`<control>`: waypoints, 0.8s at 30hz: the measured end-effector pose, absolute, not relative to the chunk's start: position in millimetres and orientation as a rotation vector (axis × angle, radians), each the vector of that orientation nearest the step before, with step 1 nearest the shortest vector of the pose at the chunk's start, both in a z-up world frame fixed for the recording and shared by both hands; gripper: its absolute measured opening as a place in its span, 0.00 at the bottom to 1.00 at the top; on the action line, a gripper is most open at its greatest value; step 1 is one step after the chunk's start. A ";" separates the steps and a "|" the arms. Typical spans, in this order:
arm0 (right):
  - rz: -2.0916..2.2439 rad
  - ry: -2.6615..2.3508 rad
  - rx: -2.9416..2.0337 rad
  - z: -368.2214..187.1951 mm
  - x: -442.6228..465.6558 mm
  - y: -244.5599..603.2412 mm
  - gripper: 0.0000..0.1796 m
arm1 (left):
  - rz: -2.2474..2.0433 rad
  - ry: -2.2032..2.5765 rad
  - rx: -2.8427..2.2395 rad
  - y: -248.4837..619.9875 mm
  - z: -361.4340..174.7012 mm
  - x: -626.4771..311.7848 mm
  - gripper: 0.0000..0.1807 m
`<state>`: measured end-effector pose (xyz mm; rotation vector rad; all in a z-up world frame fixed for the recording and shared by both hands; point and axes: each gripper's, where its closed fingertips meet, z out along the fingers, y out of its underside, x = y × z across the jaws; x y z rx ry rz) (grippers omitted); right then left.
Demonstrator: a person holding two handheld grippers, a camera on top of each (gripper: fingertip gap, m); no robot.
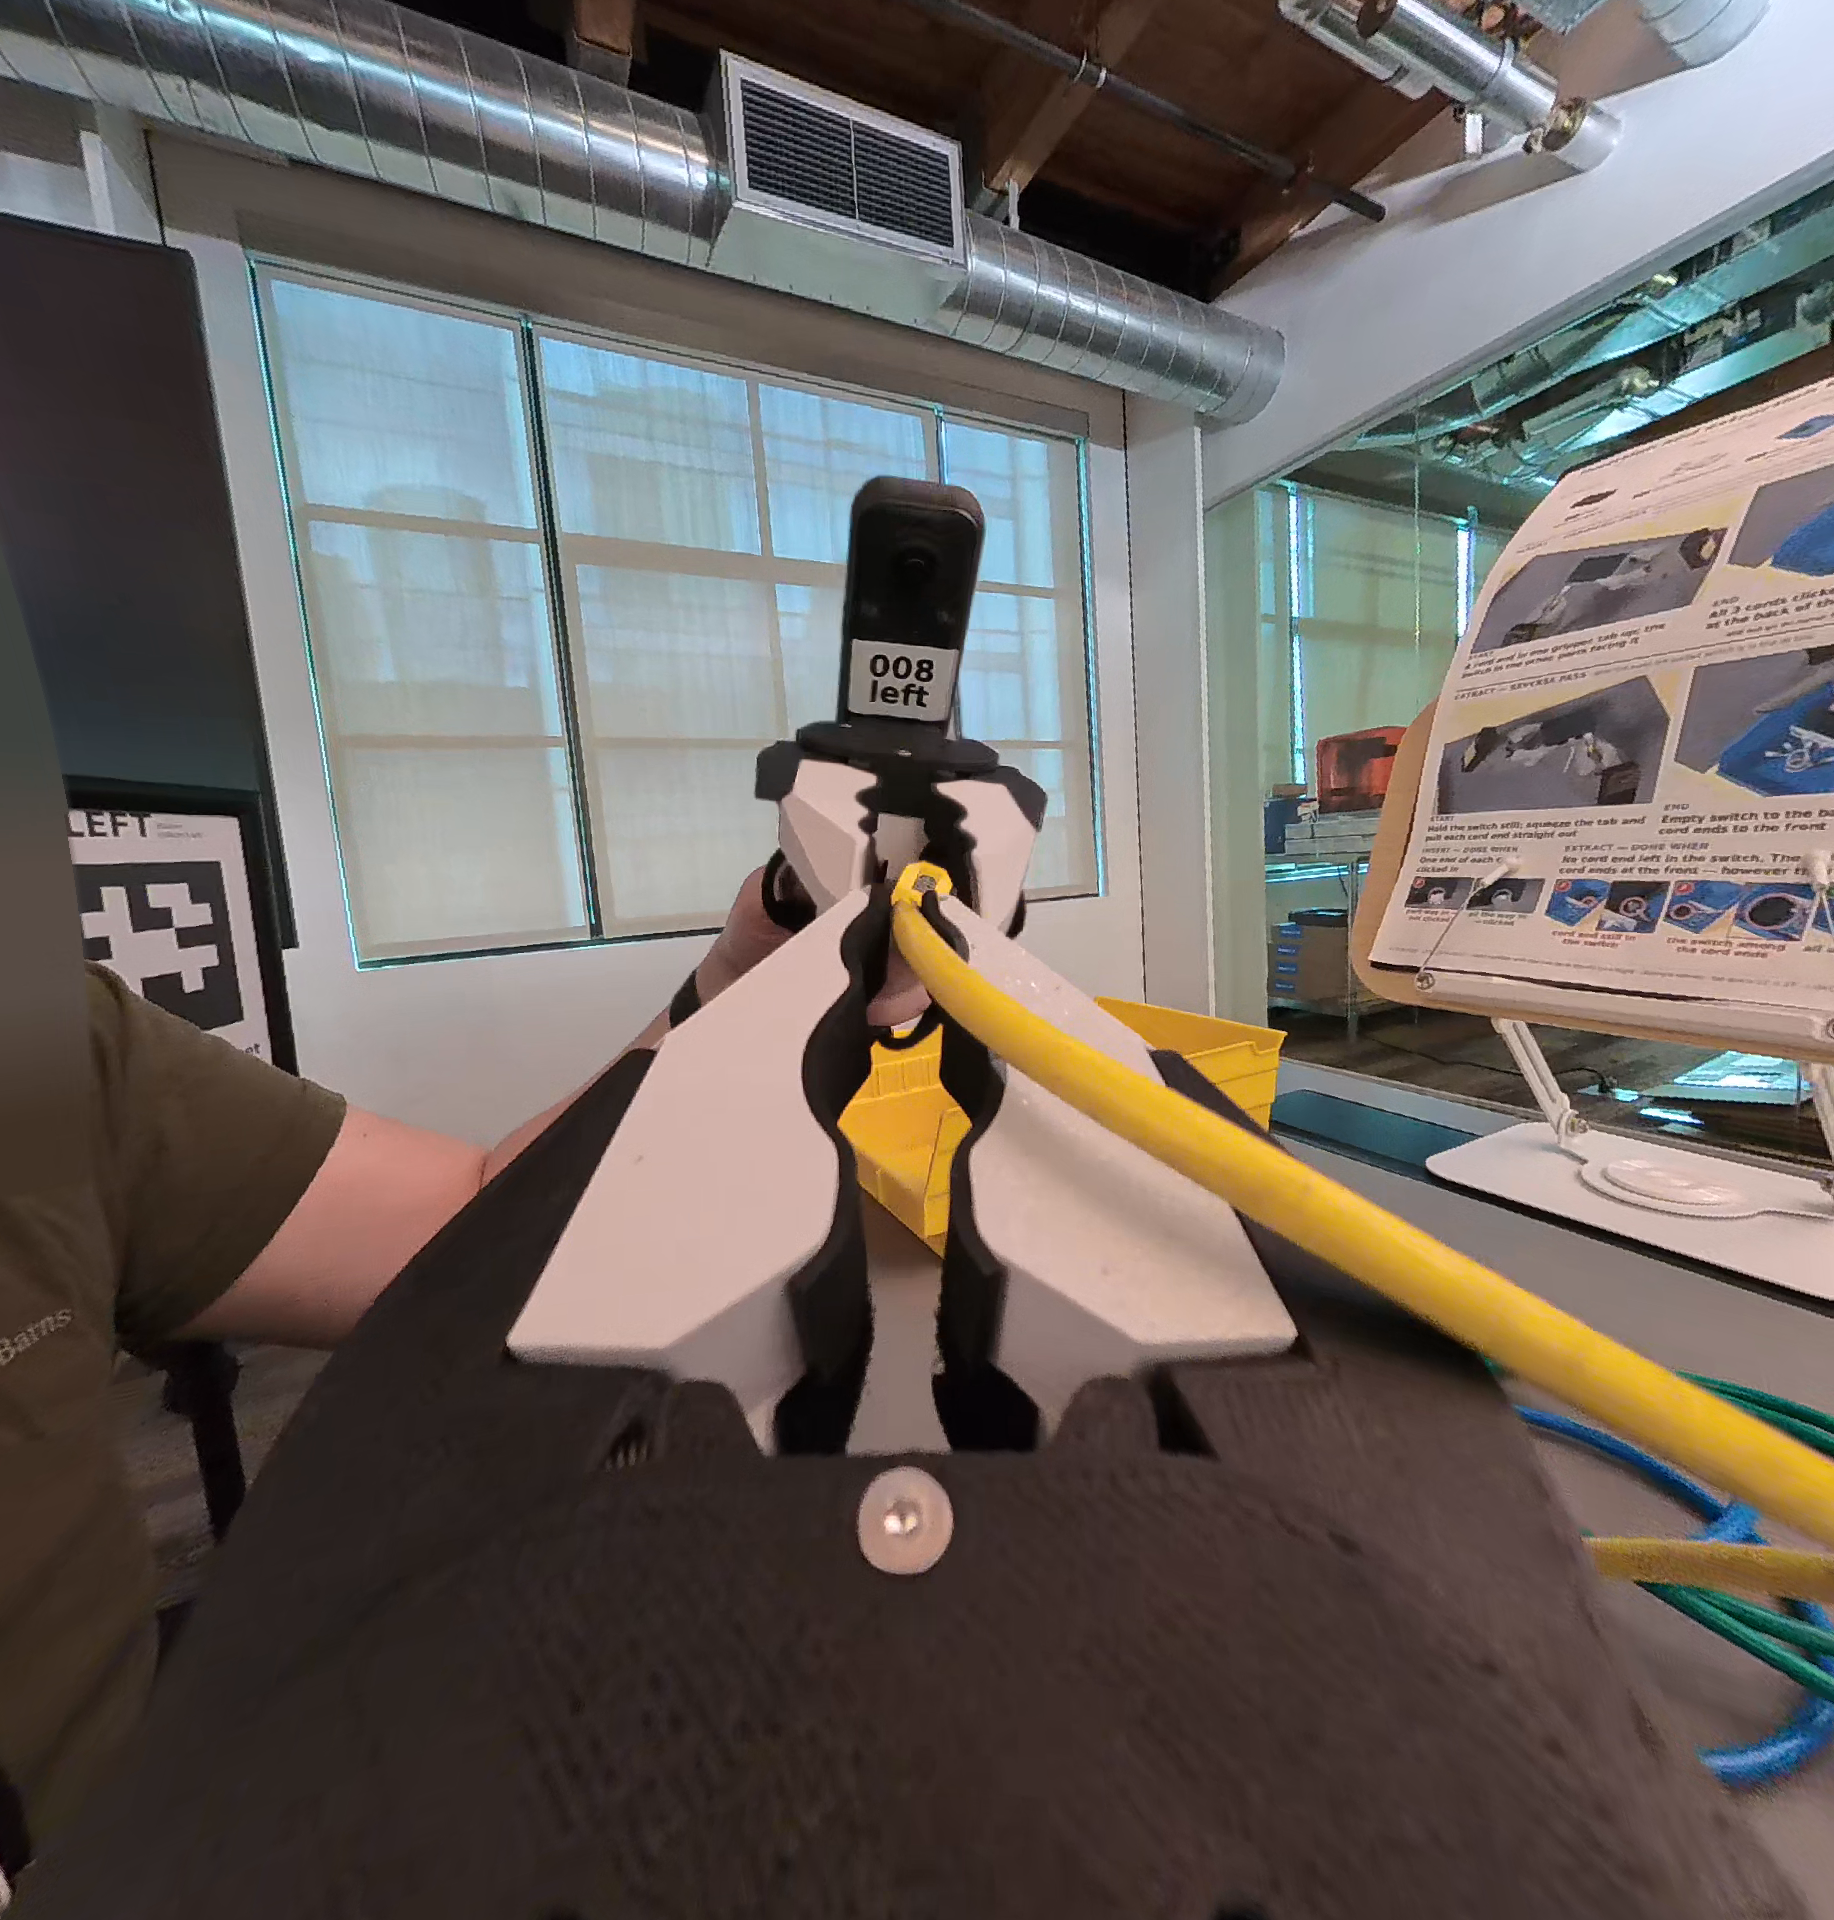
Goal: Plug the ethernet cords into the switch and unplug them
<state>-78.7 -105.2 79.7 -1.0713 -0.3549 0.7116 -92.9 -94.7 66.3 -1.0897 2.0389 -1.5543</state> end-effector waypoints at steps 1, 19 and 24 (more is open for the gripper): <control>0.710 -0.359 -1.069 80.0 -79.1 -106.0 0.02 | -1.569 2.038 -1.094 -95.2 66.5 -92.7 0.13; 0.837 -0.315 -1.318 58.2 -89.9 -81.0 0.06 | -1.307 2.133 -1.102 -90.2 42.9 -90.3 0.07; 0.880 -0.328 -1.351 53.4 -92.4 -80.7 0.06 | -1.289 2.156 -1.110 -91.5 38.3 -90.5 0.06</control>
